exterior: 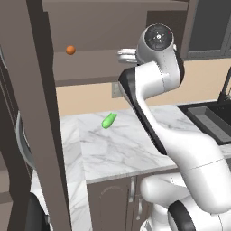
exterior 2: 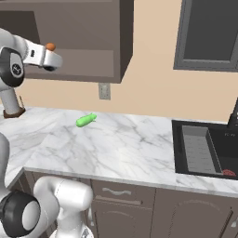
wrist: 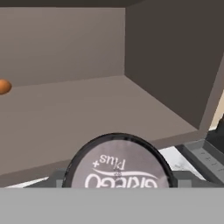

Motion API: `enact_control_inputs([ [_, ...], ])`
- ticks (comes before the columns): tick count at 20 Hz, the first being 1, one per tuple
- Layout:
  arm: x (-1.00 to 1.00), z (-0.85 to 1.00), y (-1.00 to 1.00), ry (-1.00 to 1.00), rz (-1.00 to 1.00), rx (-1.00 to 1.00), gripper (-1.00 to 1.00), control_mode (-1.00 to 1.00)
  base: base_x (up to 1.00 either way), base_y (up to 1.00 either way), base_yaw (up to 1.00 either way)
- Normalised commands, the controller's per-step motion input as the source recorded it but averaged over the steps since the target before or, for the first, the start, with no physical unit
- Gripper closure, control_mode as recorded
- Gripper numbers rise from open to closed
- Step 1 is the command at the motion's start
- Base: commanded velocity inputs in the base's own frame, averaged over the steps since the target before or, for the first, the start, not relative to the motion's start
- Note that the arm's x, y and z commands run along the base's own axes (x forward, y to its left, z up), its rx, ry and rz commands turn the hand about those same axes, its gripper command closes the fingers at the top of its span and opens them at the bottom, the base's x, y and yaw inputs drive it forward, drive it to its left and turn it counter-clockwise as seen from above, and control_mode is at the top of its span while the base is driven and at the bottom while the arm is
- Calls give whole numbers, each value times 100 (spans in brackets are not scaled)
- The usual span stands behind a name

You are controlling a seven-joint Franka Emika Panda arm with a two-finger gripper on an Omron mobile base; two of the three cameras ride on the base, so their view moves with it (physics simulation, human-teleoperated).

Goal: Pick the bar and yogurt from the counter and place them in the cabinets closest to them.

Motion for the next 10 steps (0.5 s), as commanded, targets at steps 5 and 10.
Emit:
enact_control_inputs([
  [5,56,0,0,1,0,0,100,-100,0,0,0],
  [10,59,0,0,0,0,0,100,-100,0,0,0],
])
